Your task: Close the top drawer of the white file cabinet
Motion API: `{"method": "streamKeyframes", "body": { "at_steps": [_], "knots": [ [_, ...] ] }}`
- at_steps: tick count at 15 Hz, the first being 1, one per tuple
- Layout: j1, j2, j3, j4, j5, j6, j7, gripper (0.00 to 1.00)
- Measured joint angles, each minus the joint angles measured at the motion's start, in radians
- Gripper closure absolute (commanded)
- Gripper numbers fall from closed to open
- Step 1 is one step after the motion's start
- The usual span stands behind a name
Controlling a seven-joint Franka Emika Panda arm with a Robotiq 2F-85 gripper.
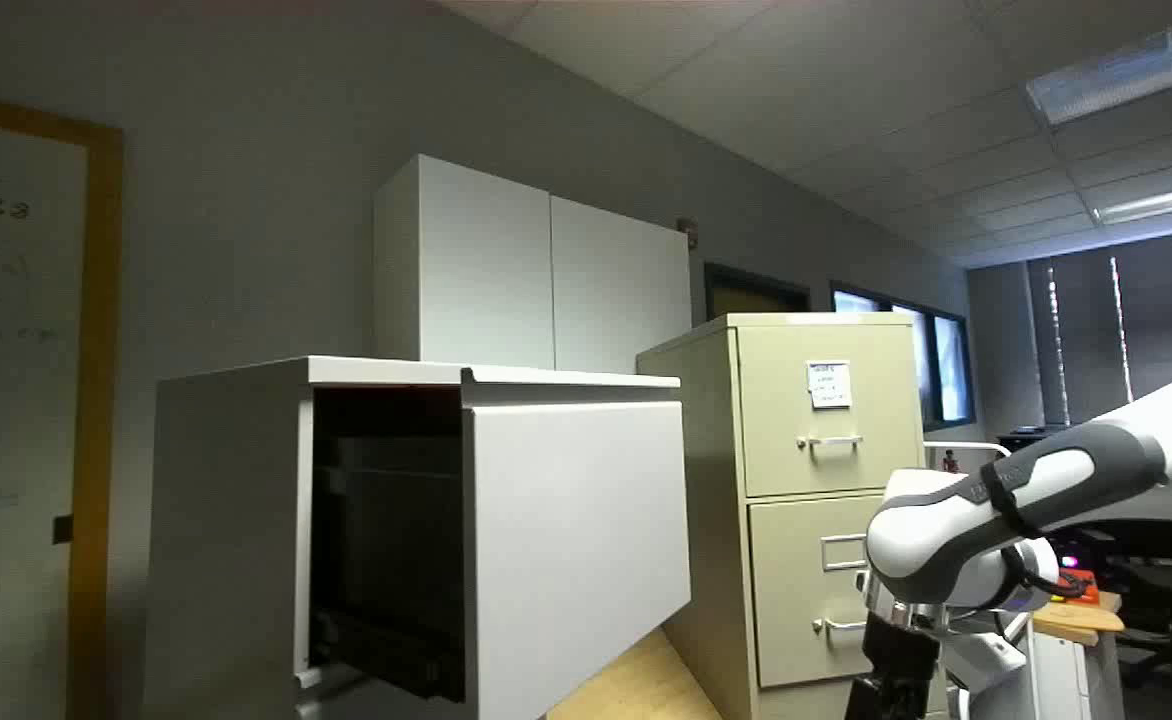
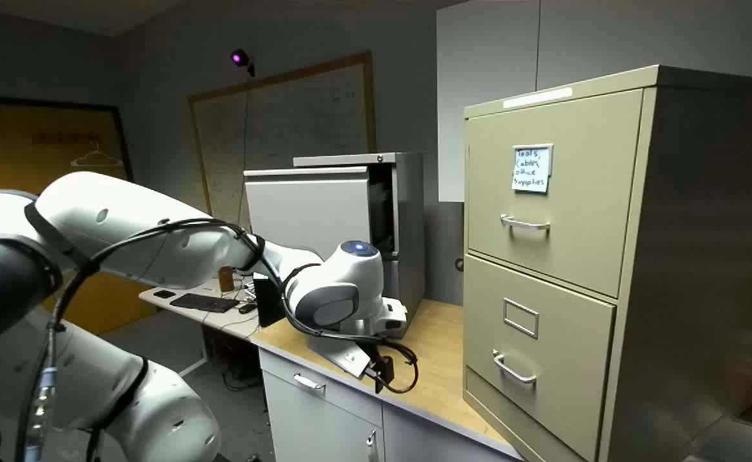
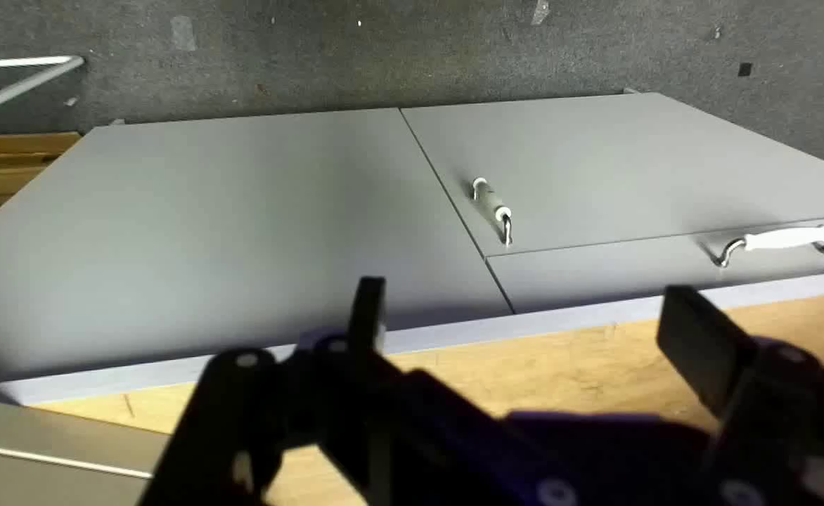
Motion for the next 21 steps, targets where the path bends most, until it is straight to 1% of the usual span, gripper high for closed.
{"method": "streamKeyframes", "body": {
  "at_steps": [14, 17, 21],
  "knots": [
    [0.000, 0.002, 0.002, 0.000, 0.005, 0.000, 0.000, 0.00],
    [-0.001, 0.001, 0.018, 0.004, 0.005, 0.004, 0.000, 0.00],
    [-0.002, -0.033, 0.064, 0.026, 0.005, 0.008, 0.003, 0.00]
  ]
}}
